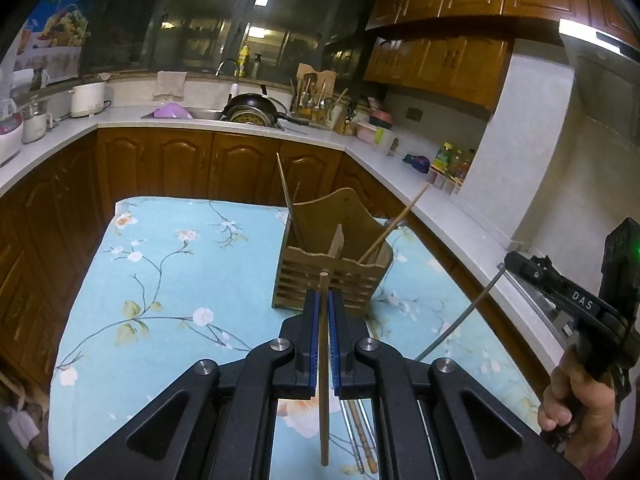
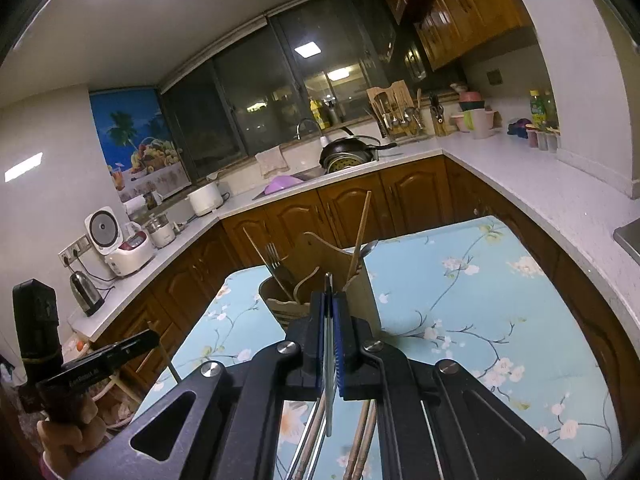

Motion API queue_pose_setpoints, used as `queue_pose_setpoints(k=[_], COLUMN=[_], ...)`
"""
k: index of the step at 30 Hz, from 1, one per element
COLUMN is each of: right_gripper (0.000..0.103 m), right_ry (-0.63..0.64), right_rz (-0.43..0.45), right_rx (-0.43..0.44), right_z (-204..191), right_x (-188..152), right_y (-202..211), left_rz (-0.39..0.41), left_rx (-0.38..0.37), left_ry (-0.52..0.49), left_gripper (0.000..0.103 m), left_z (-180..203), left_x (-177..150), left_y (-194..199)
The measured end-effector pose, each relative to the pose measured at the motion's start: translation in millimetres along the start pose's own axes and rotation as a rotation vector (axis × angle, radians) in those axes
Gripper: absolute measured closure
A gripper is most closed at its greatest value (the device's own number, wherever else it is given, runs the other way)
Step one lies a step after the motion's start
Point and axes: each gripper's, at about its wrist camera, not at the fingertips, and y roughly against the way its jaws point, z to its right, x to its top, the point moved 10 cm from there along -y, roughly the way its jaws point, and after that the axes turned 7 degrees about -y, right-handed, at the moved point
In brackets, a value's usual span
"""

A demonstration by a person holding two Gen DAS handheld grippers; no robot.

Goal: Organize utensils

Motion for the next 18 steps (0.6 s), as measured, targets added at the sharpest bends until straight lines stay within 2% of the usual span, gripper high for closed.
queue_pose_setpoints(k=[11,18], right_gripper=[0.099,0.099], right_ry=[0.003,0.0], right_rz=[0.024,0.082], right_rx=[0.002,0.008], right_z=[-3,-8], right_x=[16,49], right_y=[-8,-15], left_rz=[0.033,0.109], left_rx=[0.008,0.021], left_ry=[0.004,-0.014], left_gripper=[0.1,0.1], left_z=[-8,-14], left_x=[16,55], left_y=[-3,-5])
